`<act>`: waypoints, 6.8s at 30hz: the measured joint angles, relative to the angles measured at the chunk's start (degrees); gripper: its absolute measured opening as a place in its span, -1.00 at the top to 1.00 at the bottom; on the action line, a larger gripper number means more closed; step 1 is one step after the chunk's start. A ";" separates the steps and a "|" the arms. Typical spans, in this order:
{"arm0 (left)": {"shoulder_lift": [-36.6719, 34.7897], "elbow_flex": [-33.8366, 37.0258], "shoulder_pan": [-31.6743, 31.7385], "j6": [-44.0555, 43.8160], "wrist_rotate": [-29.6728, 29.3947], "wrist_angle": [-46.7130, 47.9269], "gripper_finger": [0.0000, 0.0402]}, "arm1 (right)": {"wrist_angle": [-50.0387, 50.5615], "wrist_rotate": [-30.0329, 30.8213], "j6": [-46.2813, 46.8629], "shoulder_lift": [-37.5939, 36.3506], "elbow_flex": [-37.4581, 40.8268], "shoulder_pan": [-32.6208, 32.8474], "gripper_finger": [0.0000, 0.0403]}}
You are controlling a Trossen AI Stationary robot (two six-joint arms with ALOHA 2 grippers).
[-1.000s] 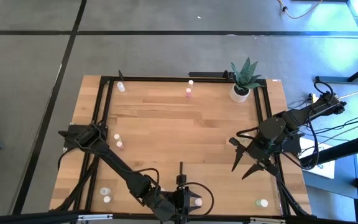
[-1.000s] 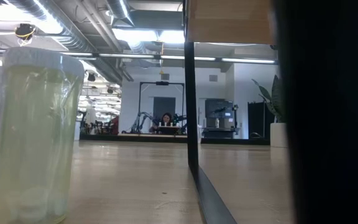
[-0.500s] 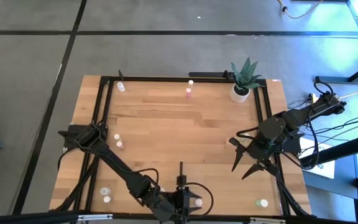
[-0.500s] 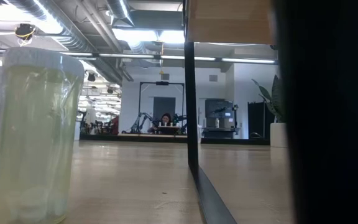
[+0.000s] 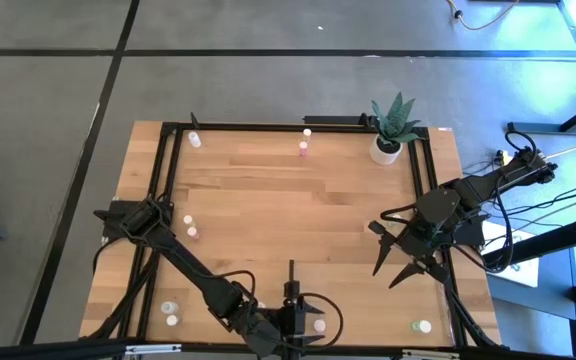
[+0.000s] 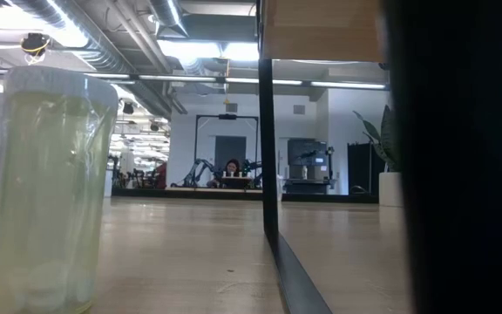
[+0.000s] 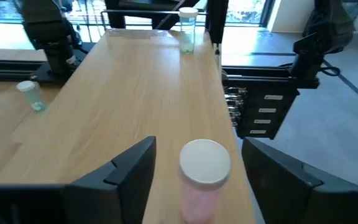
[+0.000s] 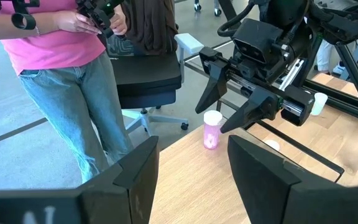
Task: Pick and place medicine bottles onto shelf by color
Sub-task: Put the bottom right transparent pill bottle on the shelf
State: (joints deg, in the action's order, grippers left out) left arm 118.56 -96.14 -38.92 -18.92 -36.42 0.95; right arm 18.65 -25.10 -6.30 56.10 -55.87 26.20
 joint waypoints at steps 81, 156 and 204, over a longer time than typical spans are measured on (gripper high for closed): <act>-18.34 -0.04 12.78 -20.13 -2.04 36.07 -0.21 | 54.73 41.88 34.59 -8.46 -15.09 -3.32 0.03; -21.70 14.38 -3.21 -37.92 14.43 45.75 -0.21 | 46.97 43.05 42.86 -2.95 -13.95 -5.84 0.03; -16.96 32.87 -3.21 -23.99 18.23 14.59 -0.21 | 46.86 43.62 43.29 -2.99 -13.99 -5.81 0.03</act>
State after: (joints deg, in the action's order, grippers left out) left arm 101.60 -63.26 -42.13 -42.91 -18.19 15.54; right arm 65.52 18.52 36.99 53.10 -69.87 20.38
